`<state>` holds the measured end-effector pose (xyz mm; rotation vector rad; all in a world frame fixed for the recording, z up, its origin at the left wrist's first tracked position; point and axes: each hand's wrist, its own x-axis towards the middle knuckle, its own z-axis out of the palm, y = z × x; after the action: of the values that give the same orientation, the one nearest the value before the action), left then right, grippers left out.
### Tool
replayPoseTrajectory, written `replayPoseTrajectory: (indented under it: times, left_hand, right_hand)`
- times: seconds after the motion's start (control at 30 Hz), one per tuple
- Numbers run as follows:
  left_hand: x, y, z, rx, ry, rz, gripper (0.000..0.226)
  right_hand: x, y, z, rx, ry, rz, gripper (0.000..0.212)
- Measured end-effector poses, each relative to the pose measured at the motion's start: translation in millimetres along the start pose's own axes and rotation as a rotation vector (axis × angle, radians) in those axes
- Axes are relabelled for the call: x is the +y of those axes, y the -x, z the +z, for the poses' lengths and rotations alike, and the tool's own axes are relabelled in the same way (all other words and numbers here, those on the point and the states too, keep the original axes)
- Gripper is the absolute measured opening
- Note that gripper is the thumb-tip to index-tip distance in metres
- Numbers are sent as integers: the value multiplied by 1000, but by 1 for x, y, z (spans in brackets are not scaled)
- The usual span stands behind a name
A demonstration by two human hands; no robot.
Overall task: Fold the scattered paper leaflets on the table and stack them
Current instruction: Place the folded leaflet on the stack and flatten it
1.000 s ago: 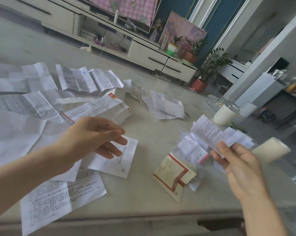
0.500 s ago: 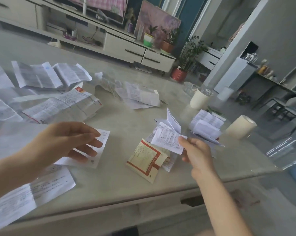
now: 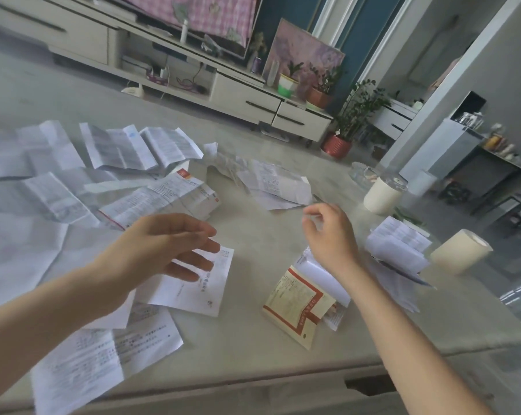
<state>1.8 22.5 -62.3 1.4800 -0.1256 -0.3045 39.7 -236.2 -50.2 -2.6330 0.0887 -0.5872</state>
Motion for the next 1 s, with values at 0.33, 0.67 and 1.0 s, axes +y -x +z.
replayPoseTrajectory:
  times: [0.33,0.67,1.0]
  left_hand:
    - [4,-7,-21,39,66,-43,16]
    - [7,-5,-20,39,91,-73,15]
    - [13,-2,-21,53,108,-84,15]
  right_hand:
    - [-12,-103,76,-544,396,2,34]
    - [2,-99,84,-529,470,21,32]
    - [-4,-108,77,-545,621,-46,44]
